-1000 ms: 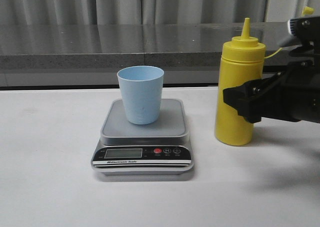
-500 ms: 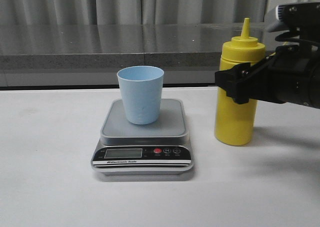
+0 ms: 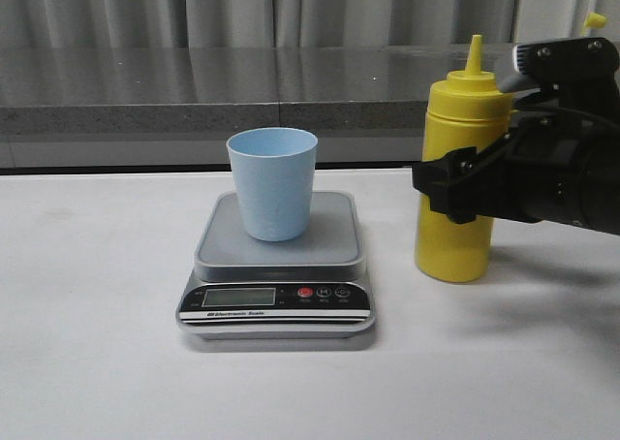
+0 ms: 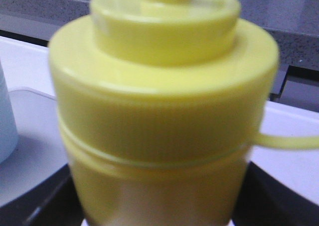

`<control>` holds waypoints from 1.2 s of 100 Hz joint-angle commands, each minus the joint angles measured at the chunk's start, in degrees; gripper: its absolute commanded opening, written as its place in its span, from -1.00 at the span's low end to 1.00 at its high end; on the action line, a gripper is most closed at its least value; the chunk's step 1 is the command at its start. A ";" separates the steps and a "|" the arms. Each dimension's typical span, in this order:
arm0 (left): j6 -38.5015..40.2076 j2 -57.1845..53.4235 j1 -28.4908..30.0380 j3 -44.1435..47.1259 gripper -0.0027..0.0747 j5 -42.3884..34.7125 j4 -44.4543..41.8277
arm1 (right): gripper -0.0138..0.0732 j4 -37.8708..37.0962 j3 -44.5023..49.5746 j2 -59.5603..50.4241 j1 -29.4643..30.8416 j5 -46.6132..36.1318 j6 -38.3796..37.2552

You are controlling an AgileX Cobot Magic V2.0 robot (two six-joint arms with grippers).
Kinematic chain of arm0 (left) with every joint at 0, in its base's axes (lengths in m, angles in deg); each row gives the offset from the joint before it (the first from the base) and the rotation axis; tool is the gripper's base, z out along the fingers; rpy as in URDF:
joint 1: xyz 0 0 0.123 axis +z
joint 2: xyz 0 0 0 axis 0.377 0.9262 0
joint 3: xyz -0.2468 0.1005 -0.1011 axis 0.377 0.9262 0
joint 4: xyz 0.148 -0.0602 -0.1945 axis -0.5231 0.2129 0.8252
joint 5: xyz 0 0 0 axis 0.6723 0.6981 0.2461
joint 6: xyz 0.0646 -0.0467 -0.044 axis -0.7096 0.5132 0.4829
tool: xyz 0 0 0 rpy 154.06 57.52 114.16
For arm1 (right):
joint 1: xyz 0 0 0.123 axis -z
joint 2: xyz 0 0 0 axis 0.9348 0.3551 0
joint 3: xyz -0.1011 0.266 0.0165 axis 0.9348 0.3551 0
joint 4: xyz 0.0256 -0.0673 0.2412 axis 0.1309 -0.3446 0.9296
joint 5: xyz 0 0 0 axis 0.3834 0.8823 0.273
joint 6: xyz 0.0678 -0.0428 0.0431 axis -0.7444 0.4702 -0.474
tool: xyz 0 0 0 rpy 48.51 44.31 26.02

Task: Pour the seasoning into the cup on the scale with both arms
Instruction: 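Move the right gripper to the yellow bottle and grasp its body, then lift the yellow bottle and tilt its nozzle down over the cup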

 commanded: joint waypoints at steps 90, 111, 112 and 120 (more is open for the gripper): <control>0.15 0.51 0.30 -1.49 -0.98 -4.90 0.01 | -0.15 -11.34 -13.59 -21.32 -3.37 39.85 1.78; 0.15 0.51 0.30 -1.49 -0.98 -4.90 0.01 | -0.15 -21.57 -20.24 -21.37 -8.76 54.01 1.80; 0.15 0.51 0.30 -1.49 -0.98 -4.90 0.01 | -0.15 -21.80 -20.64 -21.37 -8.95 54.47 1.80; 0.15 0.51 0.30 -1.49 -0.98 -4.90 0.01 | -0.15 -24.41 -23.04 -21.37 -10.78 59.72 1.80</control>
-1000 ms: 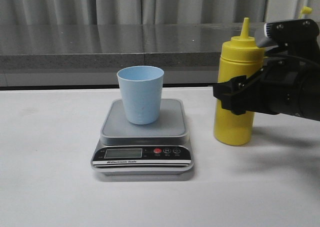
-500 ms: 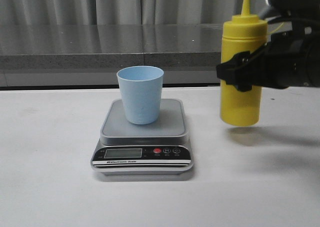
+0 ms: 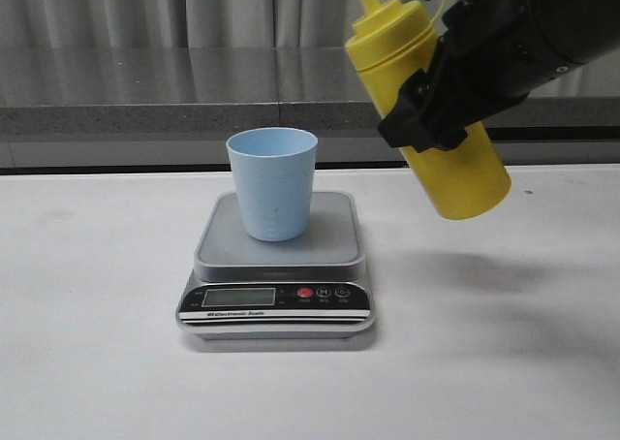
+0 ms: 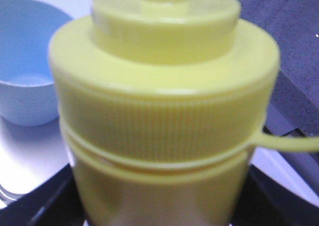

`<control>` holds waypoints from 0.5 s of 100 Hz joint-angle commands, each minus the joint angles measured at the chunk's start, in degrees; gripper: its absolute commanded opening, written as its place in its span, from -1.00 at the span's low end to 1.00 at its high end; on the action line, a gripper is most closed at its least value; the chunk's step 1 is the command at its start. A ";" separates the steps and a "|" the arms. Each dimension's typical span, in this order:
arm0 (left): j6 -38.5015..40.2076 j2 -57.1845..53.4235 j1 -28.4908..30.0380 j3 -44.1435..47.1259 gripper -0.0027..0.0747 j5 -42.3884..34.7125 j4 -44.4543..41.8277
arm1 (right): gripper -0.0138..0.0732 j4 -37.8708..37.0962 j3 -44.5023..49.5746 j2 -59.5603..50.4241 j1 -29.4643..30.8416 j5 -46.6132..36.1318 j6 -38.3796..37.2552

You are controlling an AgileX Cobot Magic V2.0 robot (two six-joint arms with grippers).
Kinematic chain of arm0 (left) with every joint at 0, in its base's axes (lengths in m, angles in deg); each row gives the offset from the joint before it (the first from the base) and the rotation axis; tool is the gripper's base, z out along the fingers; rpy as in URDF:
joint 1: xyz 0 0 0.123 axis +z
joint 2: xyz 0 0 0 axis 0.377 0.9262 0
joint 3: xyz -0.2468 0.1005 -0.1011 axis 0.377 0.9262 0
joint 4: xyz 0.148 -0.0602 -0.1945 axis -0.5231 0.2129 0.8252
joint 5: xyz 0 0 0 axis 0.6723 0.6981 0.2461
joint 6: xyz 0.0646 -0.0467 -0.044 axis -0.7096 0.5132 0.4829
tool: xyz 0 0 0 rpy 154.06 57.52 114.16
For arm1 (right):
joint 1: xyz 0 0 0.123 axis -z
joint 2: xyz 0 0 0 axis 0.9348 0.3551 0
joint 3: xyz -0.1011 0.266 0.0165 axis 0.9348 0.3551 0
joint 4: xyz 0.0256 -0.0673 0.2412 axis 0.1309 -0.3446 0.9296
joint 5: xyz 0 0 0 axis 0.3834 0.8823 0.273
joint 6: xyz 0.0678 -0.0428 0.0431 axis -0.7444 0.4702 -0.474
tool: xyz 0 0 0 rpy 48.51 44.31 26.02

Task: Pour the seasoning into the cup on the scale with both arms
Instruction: 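Lift the yellow bottle and tilt its nozzle down over the cup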

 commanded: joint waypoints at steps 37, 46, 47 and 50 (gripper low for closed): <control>0.15 0.51 0.30 -1.49 -0.98 -4.90 0.01 | -0.15 -15.47 -11.64 -2.19 -5.21 17.78 0.81; 0.15 0.51 0.30 -1.49 -0.98 -4.90 0.01 | -0.15 -18.93 -12.74 -1.78 -6.02 20.34 0.81; 0.15 0.51 0.30 -1.49 -0.98 -4.90 0.01 | -0.15 -19.40 -12.81 -1.69 -6.19 20.77 0.81; 0.15 0.51 0.30 -1.49 -0.98 -4.90 0.01 | -0.15 -20.33 -13.22 -1.19 -6.56 21.60 0.81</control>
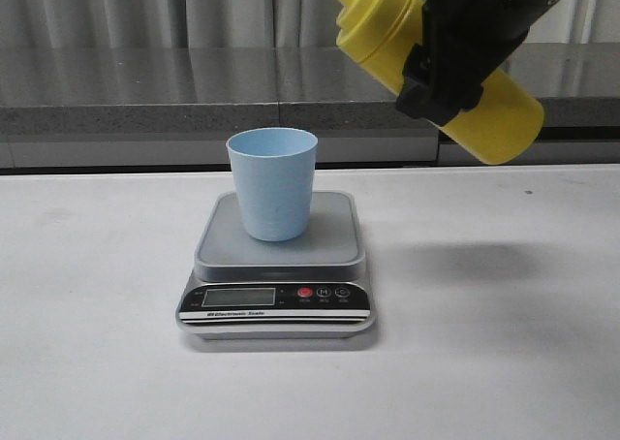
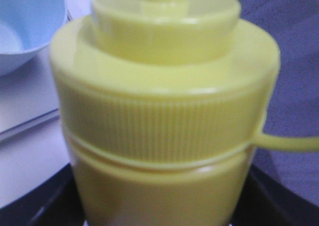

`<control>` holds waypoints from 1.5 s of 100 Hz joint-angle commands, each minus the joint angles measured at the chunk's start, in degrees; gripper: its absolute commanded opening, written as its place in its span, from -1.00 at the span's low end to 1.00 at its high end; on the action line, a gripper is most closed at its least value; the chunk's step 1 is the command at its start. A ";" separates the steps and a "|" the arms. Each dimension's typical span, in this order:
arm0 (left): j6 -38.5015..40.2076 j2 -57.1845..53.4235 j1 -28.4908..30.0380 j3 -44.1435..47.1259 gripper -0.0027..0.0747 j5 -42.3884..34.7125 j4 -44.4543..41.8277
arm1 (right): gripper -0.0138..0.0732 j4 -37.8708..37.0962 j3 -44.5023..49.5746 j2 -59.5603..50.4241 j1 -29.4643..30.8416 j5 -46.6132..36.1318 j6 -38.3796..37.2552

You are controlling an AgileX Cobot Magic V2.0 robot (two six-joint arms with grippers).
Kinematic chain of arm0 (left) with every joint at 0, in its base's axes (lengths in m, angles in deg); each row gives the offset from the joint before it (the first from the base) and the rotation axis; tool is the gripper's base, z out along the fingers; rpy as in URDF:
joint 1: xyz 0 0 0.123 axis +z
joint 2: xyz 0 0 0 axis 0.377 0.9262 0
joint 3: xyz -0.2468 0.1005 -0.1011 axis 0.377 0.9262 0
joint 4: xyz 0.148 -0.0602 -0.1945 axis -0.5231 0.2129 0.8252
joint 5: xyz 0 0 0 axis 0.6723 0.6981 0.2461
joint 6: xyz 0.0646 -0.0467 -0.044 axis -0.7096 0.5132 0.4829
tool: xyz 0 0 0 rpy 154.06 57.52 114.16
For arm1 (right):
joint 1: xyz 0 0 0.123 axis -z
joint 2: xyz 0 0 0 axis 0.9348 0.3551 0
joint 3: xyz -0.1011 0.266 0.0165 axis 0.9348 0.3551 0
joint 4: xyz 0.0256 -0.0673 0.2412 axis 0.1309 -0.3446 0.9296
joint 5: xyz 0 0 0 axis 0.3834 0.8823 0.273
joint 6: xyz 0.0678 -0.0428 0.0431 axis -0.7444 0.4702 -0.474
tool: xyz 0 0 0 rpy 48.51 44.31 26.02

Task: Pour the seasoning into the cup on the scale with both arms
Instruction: 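Lift the yellow bottle and tilt its nozzle down over the cup, then raise the bottle upright and lower it back to its spot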

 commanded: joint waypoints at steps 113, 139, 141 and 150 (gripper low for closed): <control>0.15 0.51 0.30 -1.49 -0.98 -4.90 0.01 | -0.15 -24.22 -13.79 11.88 -11.76 25.66 10.68; 0.15 0.51 0.30 -1.49 -0.98 -4.90 0.01 | -0.15 -27.05 -13.79 11.88 -11.89 28.65 10.68; 0.15 0.51 0.30 -1.49 -0.98 -4.90 0.01 | -0.15 -27.11 -13.79 11.88 -11.89 28.70 10.68; 0.15 0.51 0.30 -1.49 -0.98 -4.90 0.01 | -0.15 -27.11 -13.79 11.88 -11.89 28.78 10.73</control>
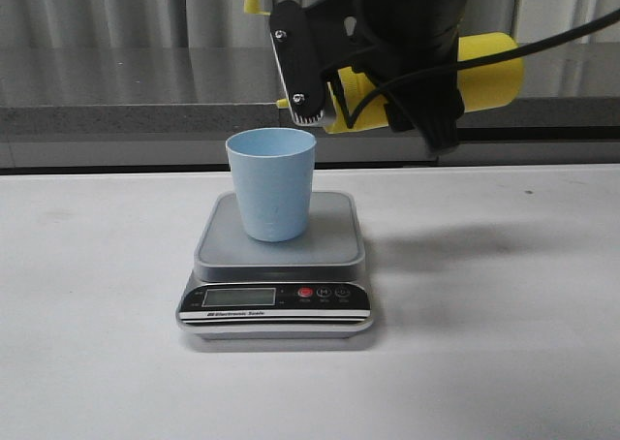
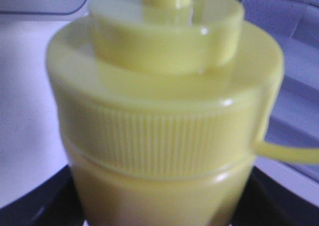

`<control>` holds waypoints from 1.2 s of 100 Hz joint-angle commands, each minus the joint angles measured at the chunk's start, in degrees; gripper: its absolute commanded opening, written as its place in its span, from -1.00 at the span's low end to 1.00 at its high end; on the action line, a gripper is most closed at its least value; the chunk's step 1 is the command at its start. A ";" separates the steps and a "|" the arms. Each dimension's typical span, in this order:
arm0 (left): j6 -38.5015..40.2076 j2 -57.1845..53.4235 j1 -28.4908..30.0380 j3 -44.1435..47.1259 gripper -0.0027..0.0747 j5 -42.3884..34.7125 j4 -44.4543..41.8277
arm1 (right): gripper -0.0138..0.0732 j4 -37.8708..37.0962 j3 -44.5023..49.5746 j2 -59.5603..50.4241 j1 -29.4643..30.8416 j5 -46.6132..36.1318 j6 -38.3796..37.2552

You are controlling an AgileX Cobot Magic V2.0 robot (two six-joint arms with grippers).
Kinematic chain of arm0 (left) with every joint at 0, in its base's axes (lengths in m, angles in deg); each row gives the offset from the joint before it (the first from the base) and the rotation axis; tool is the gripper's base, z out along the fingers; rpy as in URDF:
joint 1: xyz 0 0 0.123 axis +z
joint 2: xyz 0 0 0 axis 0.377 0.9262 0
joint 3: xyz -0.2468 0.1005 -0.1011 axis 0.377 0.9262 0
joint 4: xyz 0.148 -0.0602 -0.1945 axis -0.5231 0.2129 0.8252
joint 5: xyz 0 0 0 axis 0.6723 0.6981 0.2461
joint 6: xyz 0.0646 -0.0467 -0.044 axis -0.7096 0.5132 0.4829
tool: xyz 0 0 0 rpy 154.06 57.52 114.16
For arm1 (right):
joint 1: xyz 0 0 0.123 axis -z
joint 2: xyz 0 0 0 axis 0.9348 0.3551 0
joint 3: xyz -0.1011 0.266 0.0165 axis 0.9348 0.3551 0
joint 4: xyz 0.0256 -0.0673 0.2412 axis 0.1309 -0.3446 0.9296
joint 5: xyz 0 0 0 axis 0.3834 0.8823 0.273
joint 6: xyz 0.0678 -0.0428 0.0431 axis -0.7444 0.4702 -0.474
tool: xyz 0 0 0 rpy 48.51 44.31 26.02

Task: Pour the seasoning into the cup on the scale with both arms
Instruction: 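Raise the bottle upright and lower it back to its spot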

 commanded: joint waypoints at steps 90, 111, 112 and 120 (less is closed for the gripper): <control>0.15 0.51 0.30 -1.49 -0.98 -4.90 0.01 | -0.17 7.84 -1.81 -5.87 6.25 -0.87 -21.34; 0.15 0.51 0.30 -1.49 -0.98 -4.90 0.01 | -0.19 21.19 -0.97 -11.59 13.63 -13.93 -30.51; 0.15 0.51 0.30 -1.49 -0.98 -4.90 0.01 | -0.19 22.16 -0.73 -11.95 13.89 -14.58 -30.80; 0.15 0.51 0.30 -1.49 -0.98 -4.90 0.01 | -0.19 26.88 1.48 -13.94 16.96 -23.53 -31.84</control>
